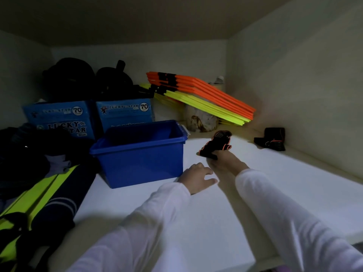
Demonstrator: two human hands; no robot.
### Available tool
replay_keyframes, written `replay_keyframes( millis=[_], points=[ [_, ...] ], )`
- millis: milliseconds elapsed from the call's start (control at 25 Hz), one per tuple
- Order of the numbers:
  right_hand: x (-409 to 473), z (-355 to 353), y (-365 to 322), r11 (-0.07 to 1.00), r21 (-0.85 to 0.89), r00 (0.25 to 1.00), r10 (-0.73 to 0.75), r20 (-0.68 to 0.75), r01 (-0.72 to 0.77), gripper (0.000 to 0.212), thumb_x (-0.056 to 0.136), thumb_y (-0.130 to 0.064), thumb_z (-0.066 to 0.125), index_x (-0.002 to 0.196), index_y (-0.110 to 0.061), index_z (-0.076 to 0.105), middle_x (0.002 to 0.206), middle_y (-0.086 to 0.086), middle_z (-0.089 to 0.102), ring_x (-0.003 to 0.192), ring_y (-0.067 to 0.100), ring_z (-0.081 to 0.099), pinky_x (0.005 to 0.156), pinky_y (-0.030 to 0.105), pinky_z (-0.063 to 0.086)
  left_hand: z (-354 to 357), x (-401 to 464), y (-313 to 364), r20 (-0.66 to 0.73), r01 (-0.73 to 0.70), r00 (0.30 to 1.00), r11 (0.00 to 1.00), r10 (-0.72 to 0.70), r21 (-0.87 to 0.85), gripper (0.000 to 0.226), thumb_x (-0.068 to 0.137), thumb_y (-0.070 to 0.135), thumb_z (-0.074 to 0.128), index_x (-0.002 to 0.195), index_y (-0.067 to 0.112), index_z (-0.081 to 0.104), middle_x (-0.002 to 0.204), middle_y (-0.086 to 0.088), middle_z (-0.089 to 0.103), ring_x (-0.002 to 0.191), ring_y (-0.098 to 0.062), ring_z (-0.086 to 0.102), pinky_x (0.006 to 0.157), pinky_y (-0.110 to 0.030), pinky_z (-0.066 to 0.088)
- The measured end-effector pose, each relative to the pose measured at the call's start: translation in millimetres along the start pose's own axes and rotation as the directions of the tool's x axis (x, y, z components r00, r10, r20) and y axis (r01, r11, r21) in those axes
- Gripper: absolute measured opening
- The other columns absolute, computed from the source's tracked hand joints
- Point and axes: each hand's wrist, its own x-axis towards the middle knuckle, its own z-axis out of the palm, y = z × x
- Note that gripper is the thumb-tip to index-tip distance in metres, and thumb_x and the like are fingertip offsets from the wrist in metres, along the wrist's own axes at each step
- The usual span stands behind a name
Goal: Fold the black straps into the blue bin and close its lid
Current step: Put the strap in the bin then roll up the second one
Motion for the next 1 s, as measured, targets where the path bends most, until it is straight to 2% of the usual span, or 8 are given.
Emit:
replay_keyframes(
  millis=[160, 320, 440, 600, 680, 800, 880, 1000],
  points=[
    [-20, -8, -4, 0.998, -0.067, 0.999, 0.009, -0.052, -0.012, 0.035, 0.089, -0.021, 0.051, 0.12, -0.008, 0.06, 0.123, 0.017, 0.061, 0.115, 0.034, 0.057, 0.077, 0.031, 0.038, 2, 1, -4, -0.006, 0.008, 1.0, 0.998, -0.009, -0.057, 0.049, 0.091, 0.042, 0.053, 0.132, 0.016, 0.053, 0.139, -0.008, 0.045, 0.132, -0.022, 0.04, 0.112, -0.033, 0.033],
    [-56, -19, -14, 0.974, -0.219, 0.993, -0.076, -0.092, 0.054, 0.037, 0.094, -0.023, 0.043, 0.118, -0.001, 0.061, 0.122, 0.015, 0.062, 0.114, 0.033, 0.058, 0.092, 0.035, 0.046, 2, -3, -3, -0.071, 0.059, 0.995, 0.981, -0.073, -0.186, 0.048, 0.089, 0.031, 0.059, 0.129, 0.009, 0.045, 0.137, -0.011, 0.044, 0.127, -0.024, 0.047, 0.107, -0.032, 0.038],
    [-87, -27, -21, 0.946, -0.314, 0.993, -0.098, -0.058, 0.075, 0.047, 0.096, -0.038, 0.04, 0.117, -0.002, 0.062, 0.12, 0.016, 0.062, 0.113, 0.033, 0.058, 0.089, 0.035, 0.048, 0, -12, 1, -0.096, 0.115, 0.985, 0.962, -0.143, -0.248, 0.054, 0.089, 0.028, 0.059, 0.136, 0.008, 0.04, 0.141, -0.013, 0.039, 0.129, -0.028, 0.045, 0.107, -0.035, 0.039],
    [-108, -31, -22, 0.916, -0.388, 0.995, -0.091, 0.035, 0.097, 0.033, 0.088, -0.034, 0.05, 0.078, -0.005, 0.062, 0.079, 0.01, 0.061, 0.091, 0.031, 0.061, 0.064, 0.028, 0.044, 0, -21, 2, -0.061, 0.175, 0.979, 0.951, -0.197, -0.255, 0.051, 0.092, 0.025, 0.053, 0.139, 0.006, 0.044, 0.145, -0.013, 0.04, 0.131, -0.028, 0.045, 0.109, -0.033, 0.037],
    [-123, -36, -26, 0.941, -0.311, 0.989, -0.109, 0.099, 0.135, 0.029, 0.083, -0.029, 0.058, 0.081, -0.001, 0.066, 0.07, 0.007, 0.058, 0.08, 0.024, 0.055, 0.055, 0.025, 0.035, -1, -25, 1, -0.045, 0.148, 0.985, 0.945, -0.168, -0.293, 0.038, 0.091, 0.018, 0.051, 0.124, 0.003, 0.059, 0.133, -0.014, 0.054, 0.124, -0.031, 0.052, 0.1, -0.031, 0.041],
    [-143, -48, -25, 0.978, 0.19, 0.965, -0.13, 0.226, 0.087, 0.031, 0.086, -0.022, 0.06, 0.101, 0.003, 0.07, 0.082, 0.011, 0.069, 0.074, 0.019, 0.061, 0.07, 0.025, 0.048, -2, -32, 2, -0.056, 0.118, 0.986, 0.904, -0.155, -0.41, 0.026, 0.088, 0.004, 0.049, 0.103, 0.0, 0.069, 0.105, -0.014, 0.066, 0.106, -0.03, 0.06, 0.085, -0.028, 0.042],
    [-145, -50, -17, 0.929, 0.366, 0.982, -0.109, 0.154, 0.046, 0.028, 0.087, -0.011, 0.057, 0.105, 0.007, 0.068, 0.084, 0.014, 0.069, 0.081, 0.026, 0.067, 0.079, 0.028, 0.052, -4, -34, 2, -0.052, 0.128, 0.983, 0.868, -0.174, -0.48, 0.029, 0.09, 0.004, 0.047, 0.109, -0.003, 0.068, 0.11, -0.015, 0.067, 0.099, -0.021, 0.057, 0.089, -0.029, 0.043],
    [-125, -53, 12, 0.998, -0.037, 0.991, 0.043, -0.13, -0.048, 0.036, 0.088, -0.026, 0.058, 0.106, 0.004, 0.065, 0.108, 0.015, 0.067, 0.105, 0.032, 0.06, 0.082, 0.033, 0.045, -9, -40, 7, -0.041, 0.123, 0.982, 0.796, -0.182, -0.592, 0.031, 0.093, 0.012, 0.047, 0.111, -0.004, 0.066, 0.102, -0.009, 0.062, 0.099, -0.018, 0.053, 0.088, -0.026, 0.039]
  ],
)
